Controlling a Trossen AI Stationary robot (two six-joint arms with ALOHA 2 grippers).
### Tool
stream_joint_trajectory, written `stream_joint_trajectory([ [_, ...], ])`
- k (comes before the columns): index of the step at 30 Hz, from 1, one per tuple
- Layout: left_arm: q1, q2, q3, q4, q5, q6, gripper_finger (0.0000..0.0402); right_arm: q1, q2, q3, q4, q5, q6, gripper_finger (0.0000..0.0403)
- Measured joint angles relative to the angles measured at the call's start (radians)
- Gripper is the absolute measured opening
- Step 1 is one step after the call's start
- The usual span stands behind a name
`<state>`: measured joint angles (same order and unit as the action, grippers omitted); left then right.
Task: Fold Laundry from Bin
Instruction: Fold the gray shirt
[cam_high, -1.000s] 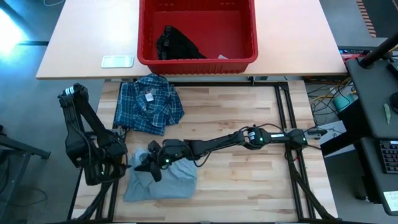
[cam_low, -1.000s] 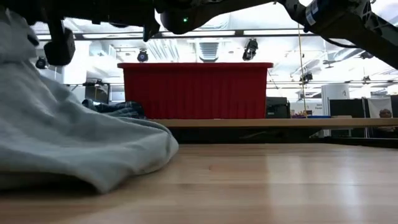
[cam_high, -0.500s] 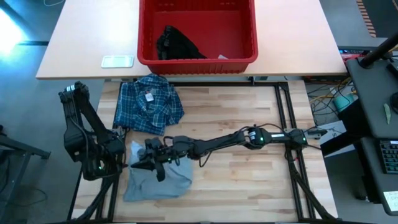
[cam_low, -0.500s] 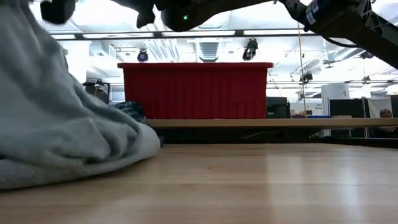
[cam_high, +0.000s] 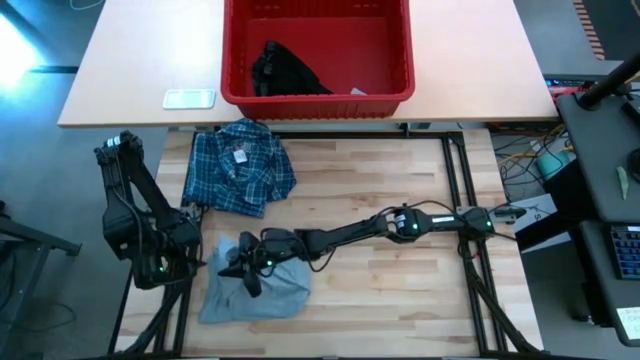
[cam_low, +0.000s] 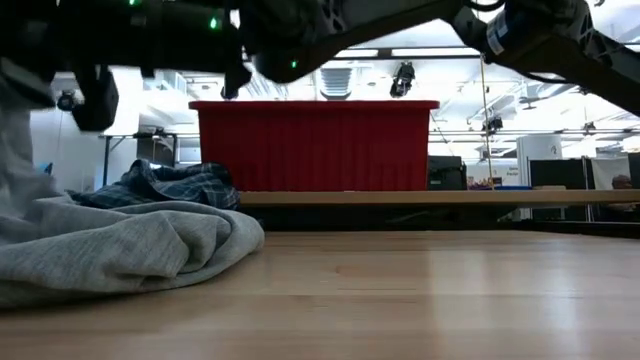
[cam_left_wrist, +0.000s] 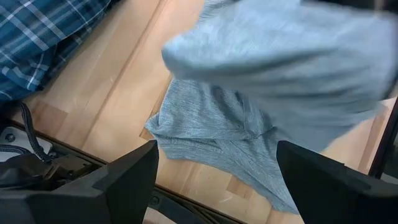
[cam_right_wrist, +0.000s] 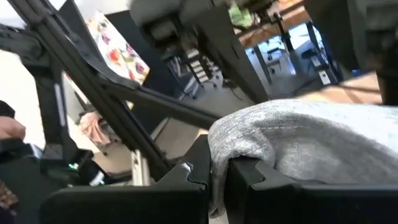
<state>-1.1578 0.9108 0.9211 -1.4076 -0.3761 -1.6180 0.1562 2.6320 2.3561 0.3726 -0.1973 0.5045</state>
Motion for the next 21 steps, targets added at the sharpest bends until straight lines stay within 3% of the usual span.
stream_joint_trajectory([
  [12, 0.0, -0.003, 0.0, -0.024, 0.001, -0.032, 0.0309, 0.012, 0.085, 0.0, -0.008, 0.012, 0.005, 0.0013],
  [21, 0.0, -0.055, 0.0, -0.101, 0.027, -0.044, 0.0309, 0.038, 0.005, 0.0, -0.004, -0.098, 0.068, 0.0013],
])
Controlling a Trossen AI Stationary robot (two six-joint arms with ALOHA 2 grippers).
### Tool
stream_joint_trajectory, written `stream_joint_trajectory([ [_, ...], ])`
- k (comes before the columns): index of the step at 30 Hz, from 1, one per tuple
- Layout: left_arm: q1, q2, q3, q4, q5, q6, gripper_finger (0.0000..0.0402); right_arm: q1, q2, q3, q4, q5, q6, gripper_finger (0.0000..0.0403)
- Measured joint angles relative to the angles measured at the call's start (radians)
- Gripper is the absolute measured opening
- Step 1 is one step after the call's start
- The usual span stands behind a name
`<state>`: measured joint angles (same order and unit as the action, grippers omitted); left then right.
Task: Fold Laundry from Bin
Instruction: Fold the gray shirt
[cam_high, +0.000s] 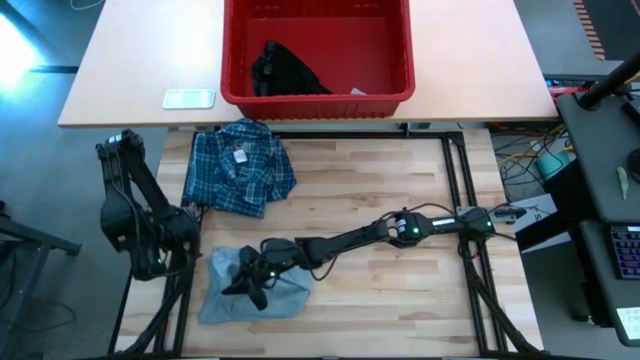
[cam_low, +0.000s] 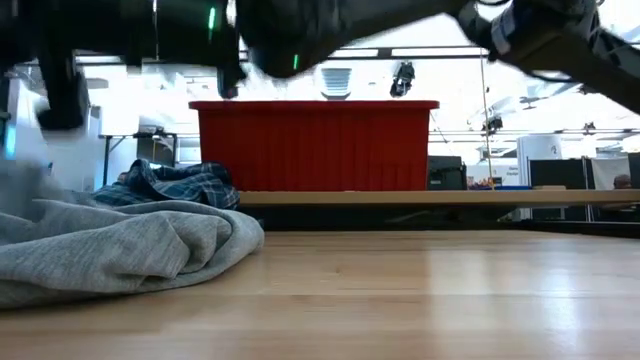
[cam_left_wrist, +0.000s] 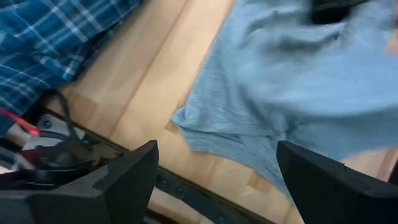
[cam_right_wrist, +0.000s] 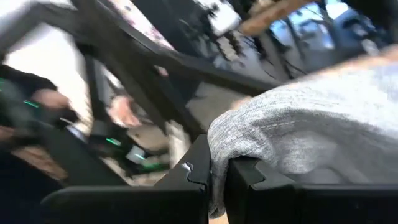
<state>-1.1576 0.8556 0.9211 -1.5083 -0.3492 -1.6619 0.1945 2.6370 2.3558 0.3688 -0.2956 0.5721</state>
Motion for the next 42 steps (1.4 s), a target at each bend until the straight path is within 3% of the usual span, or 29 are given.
stream_joint_trajectory([
  [9, 0.0, -0.058, -0.001, -0.057, -0.004, 0.002, 0.0309, 0.021, -0.121, 0.001, -0.098, -0.032, 0.063, 0.0013],
  [12, 0.0, -0.068, -0.001, -0.064, -0.008, 0.003, 0.0309, 0.023, -0.126, 0.001, -0.158, 0.026, 0.045, 0.0013],
  [29, 0.0, -0.073, -0.001, -0.063, 0.0, 0.001, 0.0309, -0.012, 0.061, -0.001, -0.136, 0.176, 0.003, 0.0023],
  [35, 0.011, -0.073, 0.012, -0.063, 0.001, 0.005, 0.0309, -0.012, 0.047, 0.0, -0.194, 0.163, 0.003, 0.0136],
  [42, 0.052, -0.064, 0.073, -0.063, -0.072, 0.057, 0.0309, -0.002, -0.074, 0.0, -0.532, 0.156, -0.054, 0.0285],
])
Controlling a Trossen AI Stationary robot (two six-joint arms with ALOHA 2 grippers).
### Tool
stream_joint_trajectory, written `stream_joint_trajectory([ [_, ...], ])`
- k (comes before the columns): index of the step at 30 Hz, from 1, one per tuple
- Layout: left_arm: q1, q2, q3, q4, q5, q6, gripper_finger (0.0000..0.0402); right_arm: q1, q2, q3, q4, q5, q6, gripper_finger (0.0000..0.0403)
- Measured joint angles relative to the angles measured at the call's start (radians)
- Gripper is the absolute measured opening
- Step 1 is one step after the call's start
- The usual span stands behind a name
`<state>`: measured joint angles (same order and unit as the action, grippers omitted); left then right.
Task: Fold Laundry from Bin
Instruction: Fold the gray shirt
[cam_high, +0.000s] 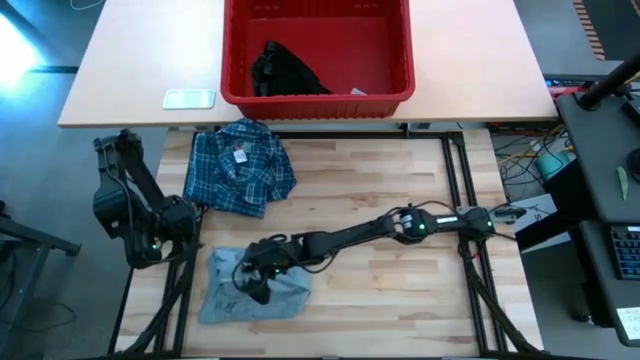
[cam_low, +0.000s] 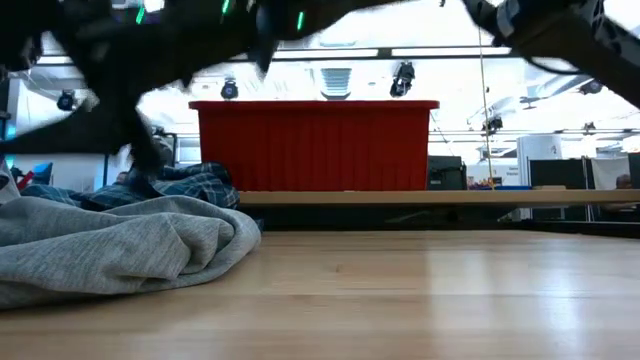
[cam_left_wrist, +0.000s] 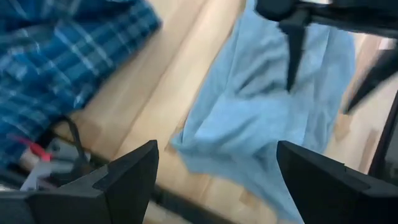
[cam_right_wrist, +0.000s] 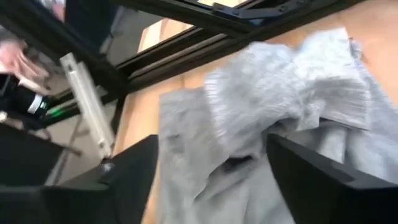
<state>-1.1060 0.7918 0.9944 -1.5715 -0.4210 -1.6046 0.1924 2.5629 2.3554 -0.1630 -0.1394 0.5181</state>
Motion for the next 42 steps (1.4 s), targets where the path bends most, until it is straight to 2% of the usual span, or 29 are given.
stream_joint_trajectory([
  [3, 0.017, 0.019, 0.002, 0.025, -0.066, 0.019, 0.0309, 0.007, -0.074, 0.002, -0.164, 0.001, -0.031, 0.0328],
  [7, 0.076, 0.102, 0.0, 0.191, -0.125, 0.185, 0.0309, 0.015, -0.163, 0.002, -0.437, 0.014, -0.059, 0.036],
  [13, 0.257, 0.311, -0.002, 0.398, -0.138, 0.397, 0.0309, 0.063, -0.227, 0.001, -0.7, 0.197, -0.098, 0.0363],
  [18, 0.325, 0.449, -0.013, 0.476, -0.148, 0.47, 0.0309, 0.104, -0.133, -0.009, -0.713, 0.286, -0.174, 0.0364],
  [21, 0.324, 0.498, -0.047, 0.548, -0.164, 0.472, 0.0309, 0.119, -0.094, -0.009, -0.691, 0.297, -0.198, 0.0364],
  [24, 0.324, 0.543, -0.107, 0.701, -0.162, 0.521, 0.0309, 0.126, -0.065, -0.006, -0.69, 0.297, -0.206, 0.0364],
  [28, 0.321, 0.613, -0.189, 0.837, -0.134, 0.553, 0.0309, 0.121, -0.041, -0.006, -0.743, 0.272, -0.192, 0.0364],
  [32, 0.289, 0.665, -0.245, 0.818, -0.063, 0.543, 0.0309, 0.119, -0.044, -0.011, -0.823, 0.268, -0.179, 0.0364],
  [35, 0.252, 0.665, -0.263, 0.733, 0.049, 0.522, 0.0309, 0.119, -0.045, -0.011, -0.848, 0.255, -0.178, 0.0364],
  [37, 0.215, 0.629, -0.257, 0.634, 0.122, 0.485, 0.0309, 0.119, -0.045, -0.011, -0.857, 0.243, -0.178, 0.0364],
  [42, 0.082, 0.478, -0.15, 0.399, 0.254, 0.389, 0.0309, 0.122, -0.045, -0.011, -0.868, 0.239, -0.178, 0.0364],
])
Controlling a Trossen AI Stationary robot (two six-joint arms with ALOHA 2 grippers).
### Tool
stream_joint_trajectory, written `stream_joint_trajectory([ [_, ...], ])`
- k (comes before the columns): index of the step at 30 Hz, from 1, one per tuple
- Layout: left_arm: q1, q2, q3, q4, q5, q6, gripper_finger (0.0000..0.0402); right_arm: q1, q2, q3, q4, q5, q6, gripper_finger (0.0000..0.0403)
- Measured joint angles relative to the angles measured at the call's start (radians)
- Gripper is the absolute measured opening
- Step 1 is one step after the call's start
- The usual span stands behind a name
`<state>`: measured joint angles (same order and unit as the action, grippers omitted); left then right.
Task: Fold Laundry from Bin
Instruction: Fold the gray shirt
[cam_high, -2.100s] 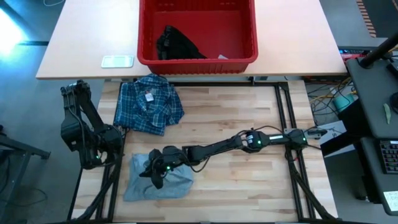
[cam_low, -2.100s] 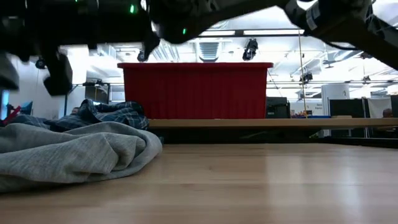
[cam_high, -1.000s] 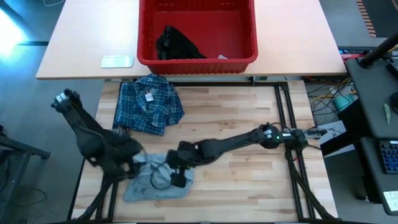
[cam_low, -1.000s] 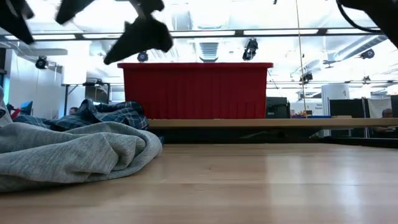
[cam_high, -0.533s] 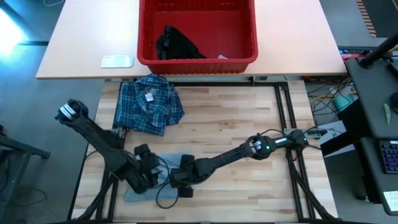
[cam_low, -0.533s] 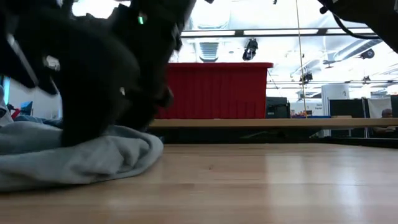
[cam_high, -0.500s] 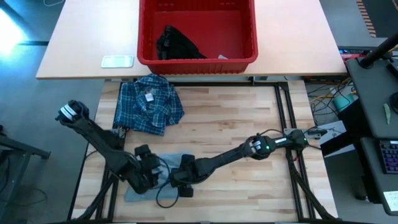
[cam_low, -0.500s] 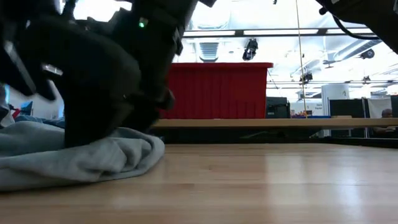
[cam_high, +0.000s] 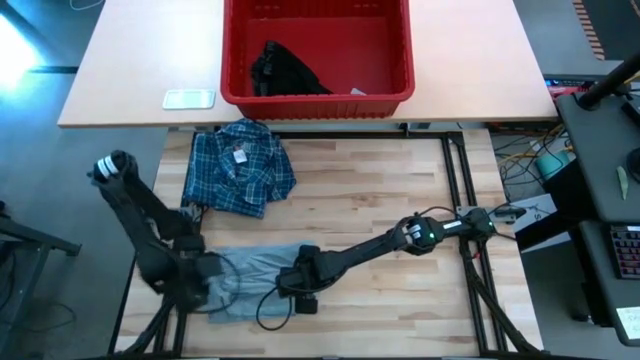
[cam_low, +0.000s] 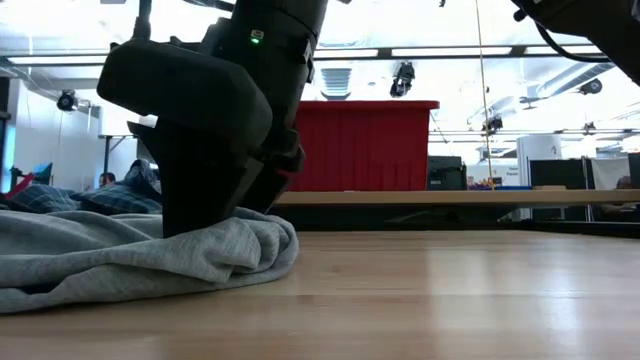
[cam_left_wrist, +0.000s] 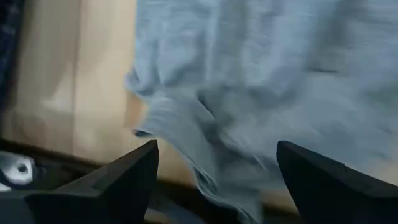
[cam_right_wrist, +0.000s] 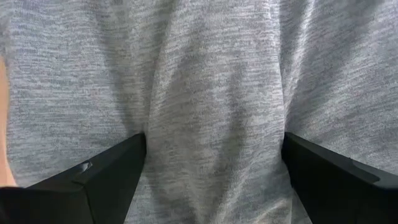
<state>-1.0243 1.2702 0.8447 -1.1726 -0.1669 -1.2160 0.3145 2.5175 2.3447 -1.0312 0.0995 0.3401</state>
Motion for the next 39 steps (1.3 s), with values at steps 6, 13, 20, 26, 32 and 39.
stream_joint_trajectory([
  [6, -0.067, -0.106, 0.036, 0.078, -0.145, -0.132, 0.0309, -0.001, 0.0, -0.001, 0.01, -0.017, -0.002, 0.0364],
  [13, -0.031, 0.098, -0.072, 0.418, -0.143, -0.08, 0.0309, -0.001, -0.022, -0.003, 0.007, -0.036, -0.009, 0.0364],
  [20, -0.127, 0.259, -0.003, 0.409, 0.114, -0.104, 0.0309, 0.005, -0.083, -0.004, -0.093, -0.062, 0.01, 0.0364],
  [26, -0.178, 0.251, 0.143, 0.31, -0.089, -0.187, 0.0309, 0.08, -0.178, -0.002, -0.073, -0.049, 0.06, 0.0364],
  [32, -0.122, 0.286, 0.115, 0.342, -0.347, -0.211, 0.0309, 0.207, -0.128, -0.004, -0.019, 0.127, 0.093, 0.0363],
  [39, -0.1, 0.363, 0.009, 0.436, -0.345, -0.219, 0.0309, 0.264, -0.042, -0.005, -0.009, 0.437, 0.221, 0.0363],
])
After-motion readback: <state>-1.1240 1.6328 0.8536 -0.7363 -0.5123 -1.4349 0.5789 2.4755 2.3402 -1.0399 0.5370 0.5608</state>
